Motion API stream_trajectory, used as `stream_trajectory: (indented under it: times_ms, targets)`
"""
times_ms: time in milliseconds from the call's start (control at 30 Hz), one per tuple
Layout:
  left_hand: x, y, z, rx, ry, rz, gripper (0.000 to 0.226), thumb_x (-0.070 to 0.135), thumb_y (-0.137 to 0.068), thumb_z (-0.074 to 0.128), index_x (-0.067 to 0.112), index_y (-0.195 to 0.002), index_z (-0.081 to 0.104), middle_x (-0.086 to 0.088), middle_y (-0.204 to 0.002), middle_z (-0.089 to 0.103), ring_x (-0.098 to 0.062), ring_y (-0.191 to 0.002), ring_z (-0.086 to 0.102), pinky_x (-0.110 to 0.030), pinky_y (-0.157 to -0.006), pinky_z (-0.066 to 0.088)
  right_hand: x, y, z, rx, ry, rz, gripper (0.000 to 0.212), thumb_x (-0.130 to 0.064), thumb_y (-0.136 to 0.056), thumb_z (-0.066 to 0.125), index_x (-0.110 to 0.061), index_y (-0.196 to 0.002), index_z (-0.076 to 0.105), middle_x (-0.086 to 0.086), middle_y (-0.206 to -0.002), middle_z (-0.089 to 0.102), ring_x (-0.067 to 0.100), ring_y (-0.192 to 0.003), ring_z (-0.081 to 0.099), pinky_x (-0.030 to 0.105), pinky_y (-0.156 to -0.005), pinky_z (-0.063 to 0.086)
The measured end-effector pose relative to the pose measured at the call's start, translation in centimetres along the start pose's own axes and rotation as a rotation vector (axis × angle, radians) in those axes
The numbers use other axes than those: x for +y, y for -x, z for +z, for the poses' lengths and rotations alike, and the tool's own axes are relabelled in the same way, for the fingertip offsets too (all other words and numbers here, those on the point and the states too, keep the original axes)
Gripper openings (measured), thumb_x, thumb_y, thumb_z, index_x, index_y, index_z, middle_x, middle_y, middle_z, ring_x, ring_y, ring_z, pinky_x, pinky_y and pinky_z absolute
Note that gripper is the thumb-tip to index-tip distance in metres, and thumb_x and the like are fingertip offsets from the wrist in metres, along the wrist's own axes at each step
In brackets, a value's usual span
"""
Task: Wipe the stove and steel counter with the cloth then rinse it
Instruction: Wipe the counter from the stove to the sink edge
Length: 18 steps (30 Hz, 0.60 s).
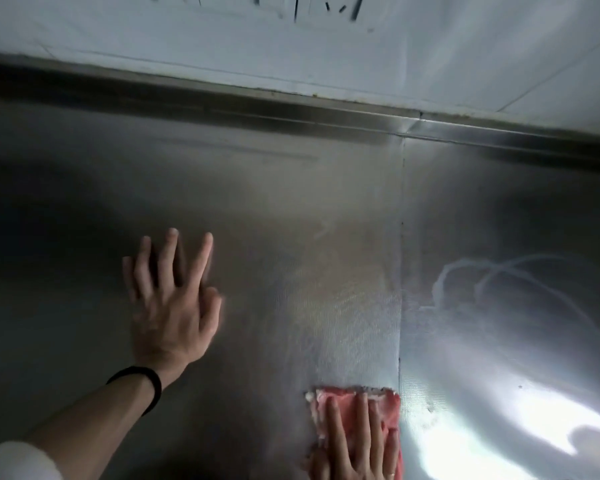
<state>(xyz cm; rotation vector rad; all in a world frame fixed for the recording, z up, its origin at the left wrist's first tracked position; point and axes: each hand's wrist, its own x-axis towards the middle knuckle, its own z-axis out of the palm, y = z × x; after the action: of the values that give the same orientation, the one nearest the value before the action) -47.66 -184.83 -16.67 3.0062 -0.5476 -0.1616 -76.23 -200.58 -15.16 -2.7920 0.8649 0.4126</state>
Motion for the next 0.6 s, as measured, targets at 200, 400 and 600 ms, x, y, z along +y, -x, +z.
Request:
stream_trajectory:
  times_ms: [200,400,600]
  targets:
    - [-0.1,-0.1,0.1,-0.009,0.01,0.002,0.076,0.04,-0.09,0.042,0.033,-0.165,0.027,-0.019,-0.169,0.023,-0.051,-0.154,0.017,-0.069,-0.124,0.012,-1.3,-19.4,-6.8,0.027,-0.136,-0.144,0.073,-0.057,-0.099,0.032,-0.033,-0.167,0.018,0.013,-0.176,0.008,0.038,-0.161,0.012,0.064,-0.127,0.013]
    - [0.0,-0.2,0.1,-0.012,-0.006,0.005,0.077,0.042,-0.09,0.042,0.034,-0.165,0.026,-0.018,-0.169,0.022,-0.05,-0.154,0.019,-0.068,-0.125,0.011,-5.5,-35.5,-10.6,0.048,-0.187,-0.108,0.063,-0.052,-0.11,0.027,-0.041,-0.167,0.003,0.008,-0.177,-0.007,0.031,-0.163,-0.007,0.058,-0.128,-0.01]
    - [0.1,-0.2,-0.4,-0.027,0.007,-0.003,0.077,0.039,-0.09,0.046,0.033,-0.165,0.028,-0.018,-0.169,0.023,-0.051,-0.154,0.018,-0.068,-0.125,0.011,-7.9,-25.8,-7.3,0.097,-0.088,-0.222,0.065,-0.055,-0.109,0.032,-0.042,-0.167,0.004,0.006,-0.177,0.0,0.026,-0.163,-0.006,0.054,-0.131,-0.003]
